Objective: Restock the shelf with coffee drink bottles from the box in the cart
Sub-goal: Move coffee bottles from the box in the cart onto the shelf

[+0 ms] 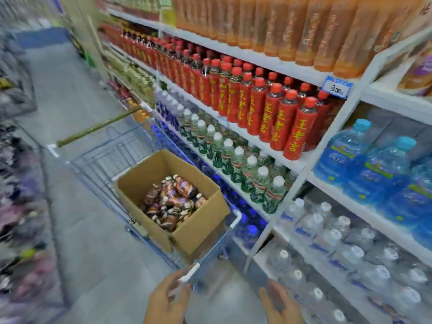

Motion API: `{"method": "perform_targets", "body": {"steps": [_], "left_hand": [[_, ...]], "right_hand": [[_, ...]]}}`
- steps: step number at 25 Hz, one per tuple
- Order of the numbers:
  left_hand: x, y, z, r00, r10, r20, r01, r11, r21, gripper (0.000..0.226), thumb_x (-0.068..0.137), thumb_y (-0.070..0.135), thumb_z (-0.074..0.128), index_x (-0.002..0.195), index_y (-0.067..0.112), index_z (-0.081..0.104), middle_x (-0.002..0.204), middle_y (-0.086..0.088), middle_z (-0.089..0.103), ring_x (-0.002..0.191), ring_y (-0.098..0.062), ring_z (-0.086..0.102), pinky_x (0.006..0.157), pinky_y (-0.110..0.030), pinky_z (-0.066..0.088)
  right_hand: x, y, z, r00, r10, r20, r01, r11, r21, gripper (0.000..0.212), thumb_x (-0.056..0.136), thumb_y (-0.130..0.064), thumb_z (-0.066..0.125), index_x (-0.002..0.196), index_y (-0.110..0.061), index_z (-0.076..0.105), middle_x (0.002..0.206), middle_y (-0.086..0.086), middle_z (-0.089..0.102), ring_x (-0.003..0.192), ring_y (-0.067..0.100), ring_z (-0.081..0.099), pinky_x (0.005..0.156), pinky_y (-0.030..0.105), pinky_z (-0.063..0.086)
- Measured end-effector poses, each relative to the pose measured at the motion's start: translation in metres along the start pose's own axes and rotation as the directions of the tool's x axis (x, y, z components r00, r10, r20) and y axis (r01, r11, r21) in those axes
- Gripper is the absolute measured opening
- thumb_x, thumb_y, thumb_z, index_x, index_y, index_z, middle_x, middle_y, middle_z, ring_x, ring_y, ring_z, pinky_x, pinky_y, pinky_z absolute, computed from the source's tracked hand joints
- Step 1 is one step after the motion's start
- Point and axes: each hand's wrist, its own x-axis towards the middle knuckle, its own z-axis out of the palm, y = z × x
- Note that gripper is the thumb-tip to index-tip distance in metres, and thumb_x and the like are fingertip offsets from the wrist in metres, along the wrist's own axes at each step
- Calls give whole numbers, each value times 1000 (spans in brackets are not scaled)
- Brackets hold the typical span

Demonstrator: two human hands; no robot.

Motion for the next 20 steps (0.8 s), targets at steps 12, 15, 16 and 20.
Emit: {"method": "perform_targets", "body": {"steps": [12, 15, 16, 20], "left_hand": [[193, -6, -118, 996, -88, -15, 87, 995, -41, 32, 96, 26, 65, 127, 24, 66, 124, 7, 65, 117, -13, 61, 103, -32, 51], [240, 6, -135, 997, -78, 29, 78, 997, -7, 33, 97, 28, 63, 130, 25, 63, 115, 6, 68, 103, -4, 65, 89, -16, 51], [256, 10, -139, 995, -81, 59, 81, 997, 13, 32, 98, 27, 61, 130, 26, 62, 111, 7, 67, 97, 0, 64, 82, -10, 49], [314, 26, -139, 989, -84, 122, 75, 995, 72, 33, 98, 30, 61, 131, 28, 61, 120, 9, 65, 114, -9, 60, 90, -21, 44]], "right_hand": [[45, -128, 196, 936, 71, 346, 3, 978, -207, 31, 97, -39, 64, 126, -28, 63, 124, -14, 63, 118, 7, 58, 101, 27, 41], [56, -159, 235, 932, 65, 357, 39, 960, -276, 33, 98, -45, 60, 128, -31, 62, 126, -15, 62, 118, 5, 57, 101, 28, 43], [61, -167, 248, 932, 67, 357, 42, 956, -291, 33, 99, -45, 59, 129, -31, 61, 127, -16, 61, 118, 5, 57, 101, 28, 44], [84, -194, 292, 930, 33, 366, 106, 930, -353, 39, 99, -42, 60, 134, -25, 62, 130, -11, 64, 120, 8, 59, 104, 31, 46]]}}
